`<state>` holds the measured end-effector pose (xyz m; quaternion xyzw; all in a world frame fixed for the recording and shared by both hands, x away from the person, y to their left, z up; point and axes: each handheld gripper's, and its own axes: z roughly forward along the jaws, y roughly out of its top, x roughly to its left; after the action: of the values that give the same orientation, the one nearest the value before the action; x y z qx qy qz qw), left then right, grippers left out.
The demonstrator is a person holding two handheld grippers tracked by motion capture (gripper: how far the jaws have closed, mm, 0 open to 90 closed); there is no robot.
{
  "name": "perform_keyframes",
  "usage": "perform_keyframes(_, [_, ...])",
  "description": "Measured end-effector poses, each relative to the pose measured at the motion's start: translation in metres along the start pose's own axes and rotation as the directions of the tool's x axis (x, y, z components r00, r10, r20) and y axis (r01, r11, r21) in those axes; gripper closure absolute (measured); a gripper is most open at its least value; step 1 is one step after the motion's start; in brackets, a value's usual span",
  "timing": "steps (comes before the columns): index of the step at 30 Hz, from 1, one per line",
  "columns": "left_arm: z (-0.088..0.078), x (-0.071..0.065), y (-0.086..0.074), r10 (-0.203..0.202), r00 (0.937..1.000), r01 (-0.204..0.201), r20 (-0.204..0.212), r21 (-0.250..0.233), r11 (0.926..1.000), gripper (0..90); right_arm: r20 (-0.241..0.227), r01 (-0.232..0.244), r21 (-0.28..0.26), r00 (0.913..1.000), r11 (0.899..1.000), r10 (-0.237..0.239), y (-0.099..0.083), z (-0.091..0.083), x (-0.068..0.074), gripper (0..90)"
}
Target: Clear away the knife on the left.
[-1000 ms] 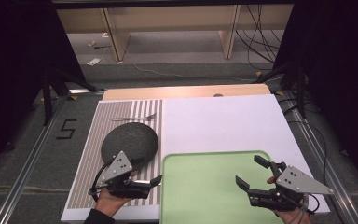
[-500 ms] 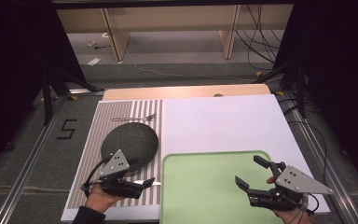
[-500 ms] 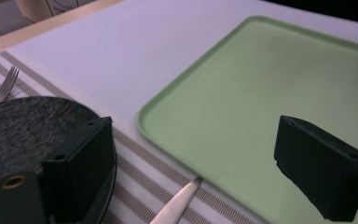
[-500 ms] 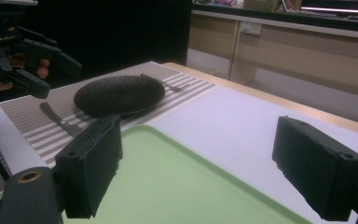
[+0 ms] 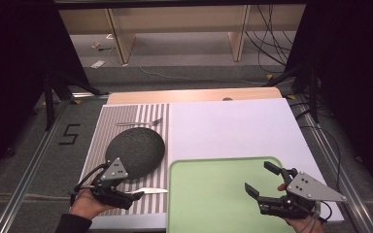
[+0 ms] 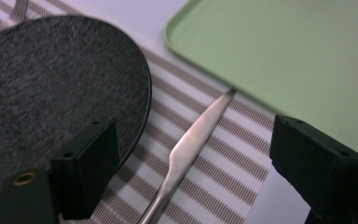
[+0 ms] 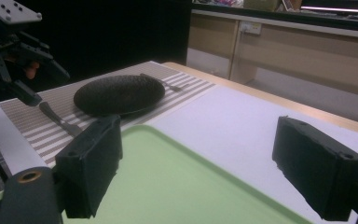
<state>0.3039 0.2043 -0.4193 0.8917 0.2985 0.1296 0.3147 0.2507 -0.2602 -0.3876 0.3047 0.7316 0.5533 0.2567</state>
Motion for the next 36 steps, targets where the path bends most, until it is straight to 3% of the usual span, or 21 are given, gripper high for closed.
perform_keyframes(7, [0.005,0.003,-0.005,0.004,0.9999,-0.006,0.016,0.106,0.9944,19.6,0.001,-0.003,0.0,1.0,1.0,0.003,0.0,0.0,0.0,16.8])
perform_keyframes(15, [0.011,0.012,-0.014,0.009,0.9997,-0.013,0.024,0.171,0.9852,25.4,0.001,-0.004,0.001,1.0,1.0,0.004,0.0,0.001,-0.001,16.8])
perform_keyframes(18, [0.016,0.017,-0.018,0.021,0.9997,-0.023,0.015,0.232,0.9724,28.9,-0.001,-0.004,0.004,1.0,1.0,0.004,0.0,0.001,0.0,16.8])
perform_keyframes(24, [0.025,0.023,-0.021,0.016,0.9999,-0.017,0.005,0.308,0.9511,38.6,-0.001,-0.001,0.006,1.0,1.0,0.001,0.0,0.001,0.0,16.8])
perform_keyframes(32, [0.034,0.026,-0.019,0.005,1.0,-0.007,0.007,0.368,0.9299,49.7,0.0,0.0,0.007,1.0,1.0,0.0,0.0,0.002,0.0,16.8])
perform_keyframes(36, [0.037,0.027,-0.019,0.024,0.9992,-0.035,0.032,0.394,0.9184,52.8,-0.001,-0.001,0.007,1.0,1.0,0.001,0.0,0.002,0.0,16.8])
